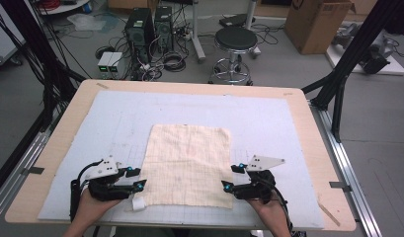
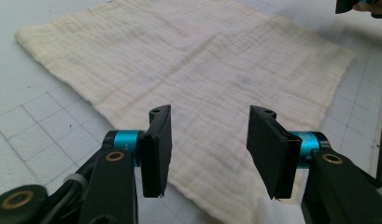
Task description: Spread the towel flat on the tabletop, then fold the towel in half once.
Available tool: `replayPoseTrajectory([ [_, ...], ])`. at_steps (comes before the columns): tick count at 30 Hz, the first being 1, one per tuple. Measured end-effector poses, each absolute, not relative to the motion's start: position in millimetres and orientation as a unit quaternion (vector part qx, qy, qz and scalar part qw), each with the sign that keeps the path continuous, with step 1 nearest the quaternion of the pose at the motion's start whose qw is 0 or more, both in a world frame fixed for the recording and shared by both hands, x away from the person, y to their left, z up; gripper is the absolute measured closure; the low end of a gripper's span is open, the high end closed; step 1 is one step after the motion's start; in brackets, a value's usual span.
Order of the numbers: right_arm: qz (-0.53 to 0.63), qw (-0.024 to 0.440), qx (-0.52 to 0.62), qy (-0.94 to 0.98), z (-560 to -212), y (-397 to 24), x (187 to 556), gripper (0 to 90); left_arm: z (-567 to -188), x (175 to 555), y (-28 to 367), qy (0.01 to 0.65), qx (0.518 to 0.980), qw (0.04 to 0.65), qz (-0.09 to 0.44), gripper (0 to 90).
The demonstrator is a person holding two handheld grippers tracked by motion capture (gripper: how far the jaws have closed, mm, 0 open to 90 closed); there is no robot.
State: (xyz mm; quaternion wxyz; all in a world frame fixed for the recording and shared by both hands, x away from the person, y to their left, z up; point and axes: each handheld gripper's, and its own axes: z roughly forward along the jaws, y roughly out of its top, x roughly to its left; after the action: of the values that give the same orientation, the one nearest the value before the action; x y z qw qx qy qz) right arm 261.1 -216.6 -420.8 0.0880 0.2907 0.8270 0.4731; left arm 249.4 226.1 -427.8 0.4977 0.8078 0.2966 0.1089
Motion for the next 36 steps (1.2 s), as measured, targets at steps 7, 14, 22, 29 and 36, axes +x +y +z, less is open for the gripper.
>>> replayPoseTrajectory([
  [7,0.469,0.091,0.285,0.831,-422,-215,263,30.0,-425,250,227,0.310,0.794,0.510,0.117,46.1],
  [14,0.474,0.086,0.292,0.826,-422,-218,266,26.6,-426,252,228,0.314,0.795,0.504,0.123,42.7],
  [22,0.471,0.091,0.289,0.828,-421,-217,266,26.1,-426,252,228,0.312,0.797,0.501,0.127,40.6],
  [29,0.467,0.090,0.287,0.832,-422,-214,265,26.1,-426,252,227,0.311,0.799,0.497,0.130,40.4],
  [36,0.468,0.091,0.287,0.831,-420,-213,271,26.0,-424,258,222,0.314,0.806,0.488,0.118,41.0],
])
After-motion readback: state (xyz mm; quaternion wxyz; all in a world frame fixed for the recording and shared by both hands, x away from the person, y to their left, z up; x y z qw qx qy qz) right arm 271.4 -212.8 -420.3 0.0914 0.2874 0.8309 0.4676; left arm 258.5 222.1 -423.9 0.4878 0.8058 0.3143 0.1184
